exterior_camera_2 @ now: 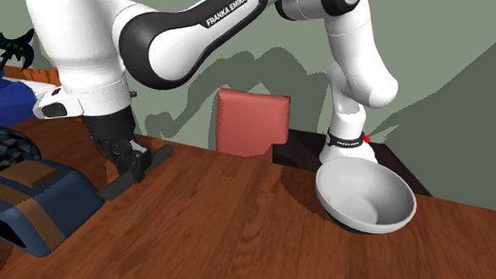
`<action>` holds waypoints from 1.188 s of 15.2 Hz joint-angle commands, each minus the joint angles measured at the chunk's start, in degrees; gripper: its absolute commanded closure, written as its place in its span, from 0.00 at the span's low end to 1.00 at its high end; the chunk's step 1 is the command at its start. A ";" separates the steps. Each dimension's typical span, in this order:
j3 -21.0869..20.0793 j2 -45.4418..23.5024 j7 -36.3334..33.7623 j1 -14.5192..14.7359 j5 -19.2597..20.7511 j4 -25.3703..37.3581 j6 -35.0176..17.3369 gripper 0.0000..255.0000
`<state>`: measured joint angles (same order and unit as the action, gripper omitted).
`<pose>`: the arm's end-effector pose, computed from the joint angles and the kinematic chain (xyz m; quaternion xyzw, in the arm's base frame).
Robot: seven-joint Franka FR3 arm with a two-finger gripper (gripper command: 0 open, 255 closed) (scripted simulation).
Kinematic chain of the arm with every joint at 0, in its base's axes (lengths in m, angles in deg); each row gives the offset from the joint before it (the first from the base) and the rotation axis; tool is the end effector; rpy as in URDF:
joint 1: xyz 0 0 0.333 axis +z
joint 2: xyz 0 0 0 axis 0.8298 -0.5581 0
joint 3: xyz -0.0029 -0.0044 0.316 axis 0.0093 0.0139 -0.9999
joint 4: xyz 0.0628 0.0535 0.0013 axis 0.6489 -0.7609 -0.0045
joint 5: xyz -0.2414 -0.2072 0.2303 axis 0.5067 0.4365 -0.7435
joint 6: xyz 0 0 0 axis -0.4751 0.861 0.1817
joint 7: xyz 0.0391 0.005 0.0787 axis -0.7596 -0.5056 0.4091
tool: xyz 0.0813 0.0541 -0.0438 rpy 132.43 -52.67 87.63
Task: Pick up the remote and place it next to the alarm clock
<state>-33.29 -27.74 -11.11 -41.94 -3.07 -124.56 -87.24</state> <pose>0.6151 0.3233 0.4293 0.8479 0.5286 0.0249 0.0320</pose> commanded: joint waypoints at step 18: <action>1.18 -4.95 -2.12 0.28 2.29 -7.44 -12.16 1.00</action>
<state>-32.20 -32.42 -13.13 -41.65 -0.93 -131.56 -98.66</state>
